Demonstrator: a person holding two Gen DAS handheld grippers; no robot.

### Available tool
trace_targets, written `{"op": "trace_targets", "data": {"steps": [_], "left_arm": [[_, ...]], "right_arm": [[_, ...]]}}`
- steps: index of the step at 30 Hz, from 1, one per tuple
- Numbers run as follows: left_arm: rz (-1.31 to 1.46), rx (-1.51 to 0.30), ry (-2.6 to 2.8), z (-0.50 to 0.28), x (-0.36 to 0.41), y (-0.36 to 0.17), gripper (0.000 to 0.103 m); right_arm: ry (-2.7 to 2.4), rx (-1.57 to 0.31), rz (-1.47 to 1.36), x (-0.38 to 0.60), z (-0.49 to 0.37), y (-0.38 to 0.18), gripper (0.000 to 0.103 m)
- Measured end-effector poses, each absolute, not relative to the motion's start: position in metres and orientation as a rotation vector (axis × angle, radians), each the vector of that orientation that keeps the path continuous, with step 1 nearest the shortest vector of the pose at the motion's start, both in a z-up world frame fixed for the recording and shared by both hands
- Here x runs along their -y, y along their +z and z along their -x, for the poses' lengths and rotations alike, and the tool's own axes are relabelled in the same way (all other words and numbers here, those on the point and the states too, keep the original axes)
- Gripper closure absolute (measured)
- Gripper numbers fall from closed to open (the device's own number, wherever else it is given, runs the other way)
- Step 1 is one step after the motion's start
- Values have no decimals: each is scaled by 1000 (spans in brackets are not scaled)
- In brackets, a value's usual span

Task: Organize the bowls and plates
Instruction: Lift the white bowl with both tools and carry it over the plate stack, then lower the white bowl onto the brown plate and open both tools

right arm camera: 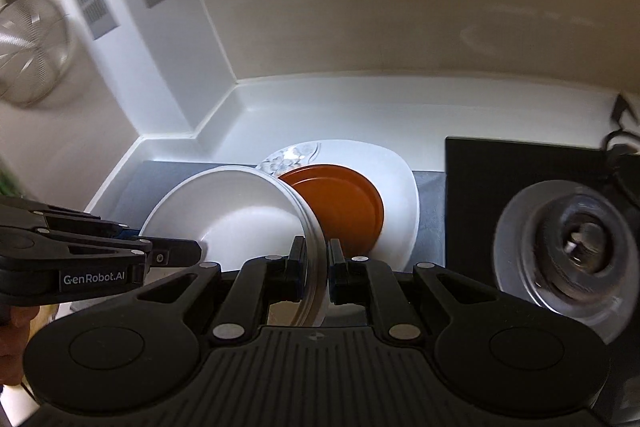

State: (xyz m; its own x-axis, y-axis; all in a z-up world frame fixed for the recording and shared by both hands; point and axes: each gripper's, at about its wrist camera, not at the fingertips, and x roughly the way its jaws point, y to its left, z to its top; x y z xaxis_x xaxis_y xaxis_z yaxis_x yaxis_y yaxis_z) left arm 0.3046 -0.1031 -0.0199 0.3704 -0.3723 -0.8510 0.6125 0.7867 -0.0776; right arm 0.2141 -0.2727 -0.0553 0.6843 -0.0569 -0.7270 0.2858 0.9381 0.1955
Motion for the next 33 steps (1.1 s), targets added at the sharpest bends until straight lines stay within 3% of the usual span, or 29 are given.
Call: {"op": "trace_targets", "data": {"steps": [15,33], "left_arm": [[-246,-1156,-550,-400,145,-64,92],[-278,-1210,-559,-413,159,-96,92]], "right_arm": [[-220,-921,-457,331,-314,-105,92],[-253,-963,-420,336,-327,-128,92]]}}
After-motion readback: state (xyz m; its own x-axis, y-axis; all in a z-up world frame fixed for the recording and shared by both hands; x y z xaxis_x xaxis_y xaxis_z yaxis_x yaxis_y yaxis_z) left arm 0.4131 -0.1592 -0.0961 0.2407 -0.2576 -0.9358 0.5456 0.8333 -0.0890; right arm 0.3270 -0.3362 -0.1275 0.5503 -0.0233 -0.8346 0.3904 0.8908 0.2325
